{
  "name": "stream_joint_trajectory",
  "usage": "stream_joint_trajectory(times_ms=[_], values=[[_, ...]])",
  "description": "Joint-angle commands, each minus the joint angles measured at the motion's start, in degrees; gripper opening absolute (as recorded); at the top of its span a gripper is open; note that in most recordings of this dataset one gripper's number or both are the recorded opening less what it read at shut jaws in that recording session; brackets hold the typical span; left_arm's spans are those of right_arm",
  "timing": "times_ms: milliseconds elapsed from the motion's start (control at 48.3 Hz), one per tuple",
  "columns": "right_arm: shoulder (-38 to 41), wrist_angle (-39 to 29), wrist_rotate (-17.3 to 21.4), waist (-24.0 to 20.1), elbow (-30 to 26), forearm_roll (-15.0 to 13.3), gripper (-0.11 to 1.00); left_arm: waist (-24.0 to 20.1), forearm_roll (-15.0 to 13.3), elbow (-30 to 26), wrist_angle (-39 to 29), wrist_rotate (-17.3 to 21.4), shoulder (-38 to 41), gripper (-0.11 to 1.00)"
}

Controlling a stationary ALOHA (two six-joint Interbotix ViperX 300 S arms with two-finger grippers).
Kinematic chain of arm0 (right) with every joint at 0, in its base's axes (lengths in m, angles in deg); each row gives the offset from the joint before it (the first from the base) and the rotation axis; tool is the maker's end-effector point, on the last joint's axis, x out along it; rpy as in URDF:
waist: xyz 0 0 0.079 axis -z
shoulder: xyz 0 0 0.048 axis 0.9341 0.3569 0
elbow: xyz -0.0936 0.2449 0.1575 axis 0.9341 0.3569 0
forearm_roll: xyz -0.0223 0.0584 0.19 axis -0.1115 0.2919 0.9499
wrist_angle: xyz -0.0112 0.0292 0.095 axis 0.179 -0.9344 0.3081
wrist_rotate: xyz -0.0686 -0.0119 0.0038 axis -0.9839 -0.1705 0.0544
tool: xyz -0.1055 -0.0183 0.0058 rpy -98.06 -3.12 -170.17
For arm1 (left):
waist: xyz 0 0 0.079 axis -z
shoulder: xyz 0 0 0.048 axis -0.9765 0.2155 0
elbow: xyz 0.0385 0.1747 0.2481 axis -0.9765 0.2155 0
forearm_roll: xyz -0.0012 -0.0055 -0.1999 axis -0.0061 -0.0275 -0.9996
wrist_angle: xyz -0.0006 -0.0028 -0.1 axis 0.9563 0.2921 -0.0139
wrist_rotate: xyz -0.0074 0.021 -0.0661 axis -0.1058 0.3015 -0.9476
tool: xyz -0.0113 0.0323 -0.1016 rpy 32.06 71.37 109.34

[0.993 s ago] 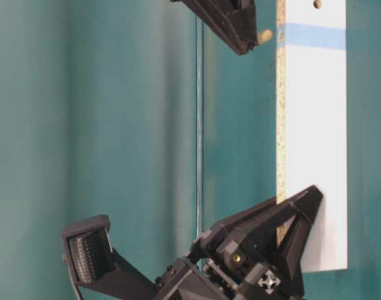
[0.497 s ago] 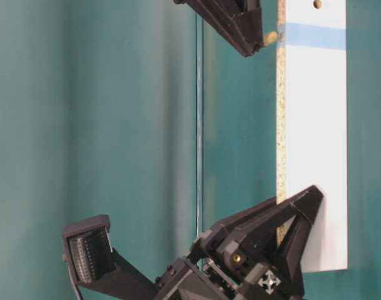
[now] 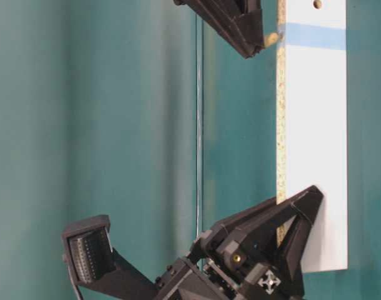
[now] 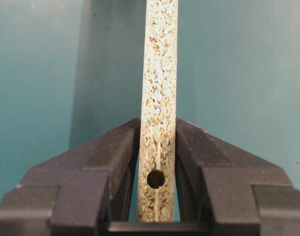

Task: Insert the rod into the hole on the wooden board.
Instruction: 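Align the held peg over the board's hole with the right gripper, then press the peg down into the hole with the right gripper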

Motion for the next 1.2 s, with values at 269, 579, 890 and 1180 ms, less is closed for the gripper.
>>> stream_joint_trajectory(times_ms=[269,579,890,1180], values=[[0.6,0.2,-0.1,0.2,-0.3,-0.2,0.12,0.2,0.1,-0.4,-0.1,0.3,-0.8,0.32],[0.9,-0.1,-0.1,0.2,-0.2,-0.3,0.12,0.2,0.1,-0.3,-0.1,0.2,-0.9,0.32],[0.9,-0.4,-0.1,0.2,0.3,-0.2,0.11,0.2,0.1,-0.3,-0.1,0.1,-0.9,0.32],[0.9,-0.4,-0.2,0.1,1.2,-0.2,0.12,0.2,0.1,-0.4,-0.2,-0.2,-0.9,0.32]])
